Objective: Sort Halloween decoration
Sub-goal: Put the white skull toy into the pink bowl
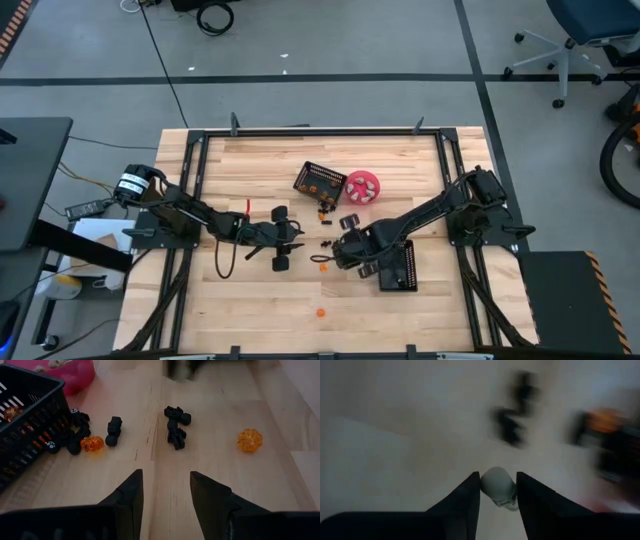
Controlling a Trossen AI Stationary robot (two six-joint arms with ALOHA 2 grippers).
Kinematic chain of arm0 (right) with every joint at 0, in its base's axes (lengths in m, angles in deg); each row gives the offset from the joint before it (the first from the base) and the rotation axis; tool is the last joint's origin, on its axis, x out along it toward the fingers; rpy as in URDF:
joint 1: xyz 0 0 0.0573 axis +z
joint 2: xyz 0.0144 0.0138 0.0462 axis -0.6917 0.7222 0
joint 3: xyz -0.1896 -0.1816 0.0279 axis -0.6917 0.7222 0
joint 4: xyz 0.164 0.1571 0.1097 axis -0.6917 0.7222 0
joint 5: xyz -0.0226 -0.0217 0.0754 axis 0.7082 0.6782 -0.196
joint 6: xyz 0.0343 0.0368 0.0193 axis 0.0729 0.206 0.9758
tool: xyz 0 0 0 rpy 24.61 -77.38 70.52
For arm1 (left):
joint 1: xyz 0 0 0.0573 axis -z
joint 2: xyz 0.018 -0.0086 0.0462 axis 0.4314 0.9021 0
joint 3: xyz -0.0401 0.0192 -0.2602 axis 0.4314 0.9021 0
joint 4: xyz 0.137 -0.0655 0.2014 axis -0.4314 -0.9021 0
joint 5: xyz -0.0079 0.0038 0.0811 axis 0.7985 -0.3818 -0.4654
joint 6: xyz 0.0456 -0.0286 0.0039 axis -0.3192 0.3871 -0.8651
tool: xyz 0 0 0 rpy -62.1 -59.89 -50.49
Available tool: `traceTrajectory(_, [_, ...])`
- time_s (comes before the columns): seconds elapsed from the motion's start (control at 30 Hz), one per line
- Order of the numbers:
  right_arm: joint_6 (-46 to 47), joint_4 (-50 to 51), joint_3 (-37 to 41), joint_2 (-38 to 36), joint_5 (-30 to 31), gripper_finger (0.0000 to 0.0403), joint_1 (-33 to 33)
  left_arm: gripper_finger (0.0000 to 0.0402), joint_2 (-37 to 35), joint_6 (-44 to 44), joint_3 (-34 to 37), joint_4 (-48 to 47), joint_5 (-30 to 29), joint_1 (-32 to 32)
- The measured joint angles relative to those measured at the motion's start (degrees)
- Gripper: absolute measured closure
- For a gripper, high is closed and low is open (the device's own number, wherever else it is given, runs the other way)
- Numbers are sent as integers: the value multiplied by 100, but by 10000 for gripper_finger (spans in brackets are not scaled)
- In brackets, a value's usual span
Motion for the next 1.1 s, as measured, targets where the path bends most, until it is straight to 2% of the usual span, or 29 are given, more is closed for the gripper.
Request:
traceTrajectory(0.2, [35, 1132, -345, -4, 2145, 284, -243, 265, 0, 1, 0, 0, 0, 0])
traceTrajectory(0.3, [81, 1408, -345, -4, 2529, 283, -500, 265, 0, 1, 0, -8, 0, 0])
traceTrajectory(0.5, [344, 1505, -297, -2, 2205, 283, -1215, 265, 0, 1, 0, -42, 0, 0])
traceTrajectory(0.67, [425, 1434, -297, -2, 1186, 282, -1753, 265, 0, 1, 0, -42, 0, 0])
traceTrajectory(0.77, [477, 1444, -297, -2, 825, 282, -1981, 265, 0, 1, 0, -42, 0, 0])
traceTrajectory(1.1, [449, 1502, -334, -2, 824, 280, -1993, 265, 0, 3, 0, -39, 0, 0])
